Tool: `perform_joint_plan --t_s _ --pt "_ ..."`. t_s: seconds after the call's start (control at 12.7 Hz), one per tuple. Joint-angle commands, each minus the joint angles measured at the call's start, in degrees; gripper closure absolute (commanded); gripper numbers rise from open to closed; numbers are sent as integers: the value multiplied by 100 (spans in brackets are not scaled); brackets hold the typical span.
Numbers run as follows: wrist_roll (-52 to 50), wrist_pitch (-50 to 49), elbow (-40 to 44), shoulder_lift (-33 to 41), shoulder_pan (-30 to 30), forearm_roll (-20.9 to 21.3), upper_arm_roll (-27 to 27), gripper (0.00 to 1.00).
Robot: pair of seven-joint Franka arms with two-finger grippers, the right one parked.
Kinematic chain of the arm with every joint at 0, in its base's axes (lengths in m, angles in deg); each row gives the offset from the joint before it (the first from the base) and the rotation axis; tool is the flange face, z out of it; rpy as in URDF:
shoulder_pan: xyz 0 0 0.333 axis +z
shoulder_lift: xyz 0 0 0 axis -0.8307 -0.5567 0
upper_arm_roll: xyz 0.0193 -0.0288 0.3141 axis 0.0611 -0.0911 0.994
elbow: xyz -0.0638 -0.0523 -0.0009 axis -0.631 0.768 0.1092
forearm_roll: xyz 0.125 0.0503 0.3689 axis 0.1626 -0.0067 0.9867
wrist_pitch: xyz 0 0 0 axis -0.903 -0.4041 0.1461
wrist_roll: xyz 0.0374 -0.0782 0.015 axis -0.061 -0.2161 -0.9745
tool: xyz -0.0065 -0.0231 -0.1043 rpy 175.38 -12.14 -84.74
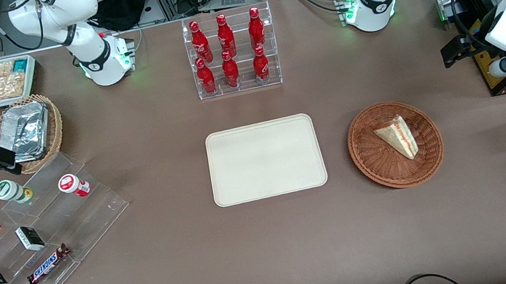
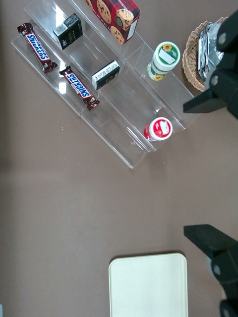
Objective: Place sandwich from basket to tray
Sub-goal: 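Move the left gripper over the wrapped sandwich in the wicker basket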
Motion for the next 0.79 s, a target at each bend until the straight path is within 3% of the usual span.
perform_joint_plan --t_s 0.0,0.32,0.71 --pt "136 277 -304 24 -66 81 34 0" --pt "128 769 -919 -81 -224 117 17 0" --pt "40 2324 -2430 -29 -453 117 17 0"
